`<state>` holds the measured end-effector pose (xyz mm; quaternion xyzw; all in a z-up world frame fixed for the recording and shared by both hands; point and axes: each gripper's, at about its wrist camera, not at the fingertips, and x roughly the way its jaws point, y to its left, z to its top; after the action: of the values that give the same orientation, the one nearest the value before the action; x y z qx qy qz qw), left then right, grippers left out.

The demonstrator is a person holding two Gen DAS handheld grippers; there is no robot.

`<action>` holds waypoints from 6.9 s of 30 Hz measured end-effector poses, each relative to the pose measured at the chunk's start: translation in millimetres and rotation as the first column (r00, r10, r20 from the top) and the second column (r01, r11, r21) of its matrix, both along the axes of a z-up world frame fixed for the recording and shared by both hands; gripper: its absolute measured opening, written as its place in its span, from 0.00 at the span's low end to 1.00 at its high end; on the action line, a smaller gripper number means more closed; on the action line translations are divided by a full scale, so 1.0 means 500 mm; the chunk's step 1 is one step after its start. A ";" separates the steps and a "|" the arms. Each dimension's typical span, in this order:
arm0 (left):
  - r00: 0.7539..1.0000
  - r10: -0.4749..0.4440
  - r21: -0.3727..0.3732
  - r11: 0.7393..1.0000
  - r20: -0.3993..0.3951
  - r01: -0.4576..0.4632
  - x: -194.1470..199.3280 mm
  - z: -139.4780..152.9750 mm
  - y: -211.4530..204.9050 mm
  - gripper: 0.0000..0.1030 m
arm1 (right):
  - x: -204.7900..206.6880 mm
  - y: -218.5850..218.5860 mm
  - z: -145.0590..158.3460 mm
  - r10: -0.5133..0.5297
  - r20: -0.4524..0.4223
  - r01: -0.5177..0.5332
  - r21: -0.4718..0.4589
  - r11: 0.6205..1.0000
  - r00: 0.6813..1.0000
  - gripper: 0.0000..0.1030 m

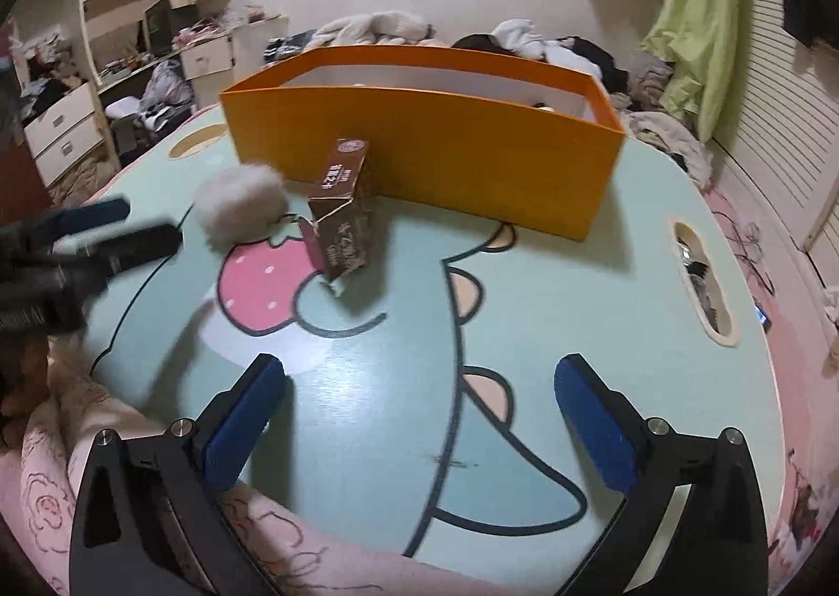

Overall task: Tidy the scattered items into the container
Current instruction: 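Grasp the clear plastic bag inside the box with the left gripper, then lift the plastic bag out and set it between pompom and carton, then grasp the red-and-black patterned box inside the orange box with the right gripper, then lift the patterned box out and place it beside the brown carton, then grasp the green toy car inside the box with the left gripper, then lift the green toy car out and set it on the table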

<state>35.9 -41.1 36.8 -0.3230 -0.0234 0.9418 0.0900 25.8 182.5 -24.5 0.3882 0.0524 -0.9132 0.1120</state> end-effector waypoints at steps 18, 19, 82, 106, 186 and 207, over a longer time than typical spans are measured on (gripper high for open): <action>0.921 -0.009 -0.173 0.981 0.390 0.083 -0.451 0.047 0.147 0.42 | 0.040 0.016 0.023 0.015 -0.014 -0.015 0.000 1.000 1.000 0.99; 0.912 0.000 -0.193 0.977 0.410 0.087 -0.461 0.032 0.151 0.42 | 0.041 0.017 0.023 0.015 -0.015 -0.016 -0.001 1.000 1.000 0.99; 0.991 -0.016 -0.140 0.990 0.130 0.034 -0.044 -0.121 0.043 1.00 | 0.046 0.070 0.148 -0.076 -0.177 0.038 -0.208 0.977 0.981 0.36; 0.994 -0.020 -0.133 0.991 0.107 0.035 -0.036 -0.082 0.035 1.00 | -0.385 -0.097 0.150 -0.046 0.359 0.057 -0.022 0.998 0.932 0.40; 0.917 -0.232 -0.059 0.963 0.326 0.265 -0.341 0.161 0.110 0.24 | 0.079 0.052 0.038 -0.020 -0.046 0.020 -0.012 1.000 0.999 0.99; 0.952 -0.071 0.100 0.994 0.298 0.043 -0.135 0.035 0.003 0.25 | 0.077 0.054 0.039 -0.020 -0.043 0.019 -0.013 1.000 0.999 0.99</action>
<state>-31.8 -39.7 54.4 -0.4587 -0.0709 0.8766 0.1272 64.5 209.2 -4.8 0.3680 0.0453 -0.9228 0.1045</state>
